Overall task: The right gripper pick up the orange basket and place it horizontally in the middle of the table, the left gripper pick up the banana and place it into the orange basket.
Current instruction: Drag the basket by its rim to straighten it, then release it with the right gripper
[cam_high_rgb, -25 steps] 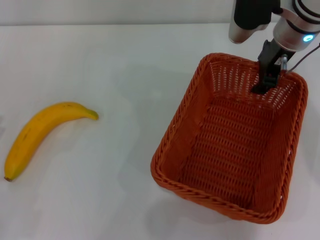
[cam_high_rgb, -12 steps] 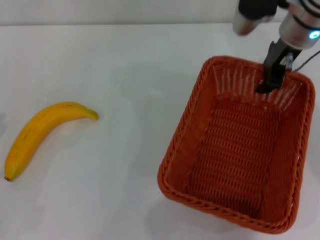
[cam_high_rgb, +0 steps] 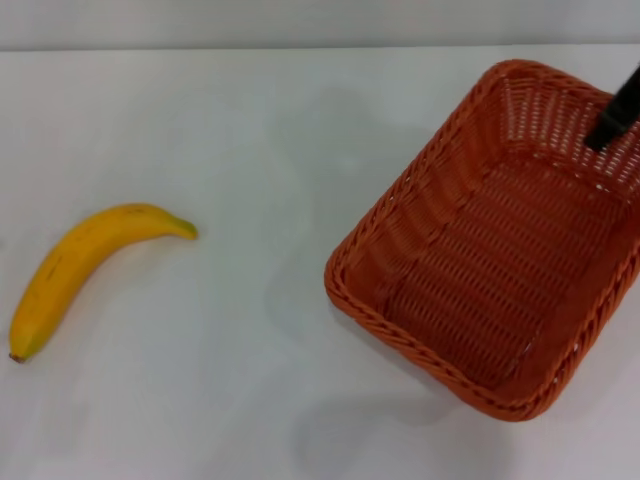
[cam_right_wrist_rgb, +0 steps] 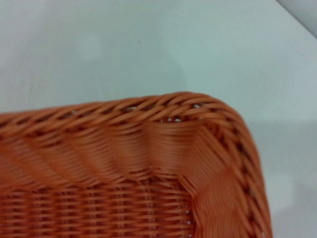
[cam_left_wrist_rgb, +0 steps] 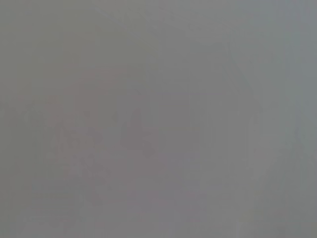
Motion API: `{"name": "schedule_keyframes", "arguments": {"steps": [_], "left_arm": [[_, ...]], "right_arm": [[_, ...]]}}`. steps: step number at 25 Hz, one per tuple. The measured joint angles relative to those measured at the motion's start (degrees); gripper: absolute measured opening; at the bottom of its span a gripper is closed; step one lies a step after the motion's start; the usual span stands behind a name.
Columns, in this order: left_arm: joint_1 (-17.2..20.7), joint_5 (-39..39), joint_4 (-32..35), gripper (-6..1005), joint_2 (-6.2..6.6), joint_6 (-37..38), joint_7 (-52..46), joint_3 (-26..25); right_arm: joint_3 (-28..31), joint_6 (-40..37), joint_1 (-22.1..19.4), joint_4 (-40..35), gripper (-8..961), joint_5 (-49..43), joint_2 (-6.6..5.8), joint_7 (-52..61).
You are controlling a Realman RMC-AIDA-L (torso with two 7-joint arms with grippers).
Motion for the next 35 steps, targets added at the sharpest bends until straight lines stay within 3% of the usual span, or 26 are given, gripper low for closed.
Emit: {"name": "schedule_keyframes", "arguments": {"steps": [4, 9, 15, 21, 27, 35], "left_arm": [[-1.81, -0.01, -0.04, 884, 0.24, -1.60, 0.33, 0.05], [-3.37, 0.17, -0.28, 884, 0.66, -3.30, 0.61, 0.10], [-5.09, 0.99, -0.95, 884, 0.91, -4.79, 1.07, 0.17], [-5.72, 1.03, -0.97, 884, 1.61, -4.94, 1.07, 0.18], [-6.18, 1.03, -1.39, 884, 1.86, -5.05, 1.07, 0.17], [-6.24, 1.14, -1.68, 883, 1.89, -4.99, 1.01, 0.16]], "right_arm": [[10.23, -5.62, -1.82, 0.86, 185, -0.05, -2.77, 0.70], [18.70, -12.21, -4.43, 0.85, 143, 0.51, -5.16, 3.04], [20.82, -16.90, -9.02, -0.88, 123, 2.79, -5.28, 7.07], [25.54, -18.91, -13.64, -1.28, 144, 11.00, -4.34, 10.86], [25.58, -17.42, -17.47, -2.66, 166, 19.50, -2.88, 15.14], [24.45, -13.33, -21.51, -12.52, 194, 19.22, 4.52, 18.38]]}}
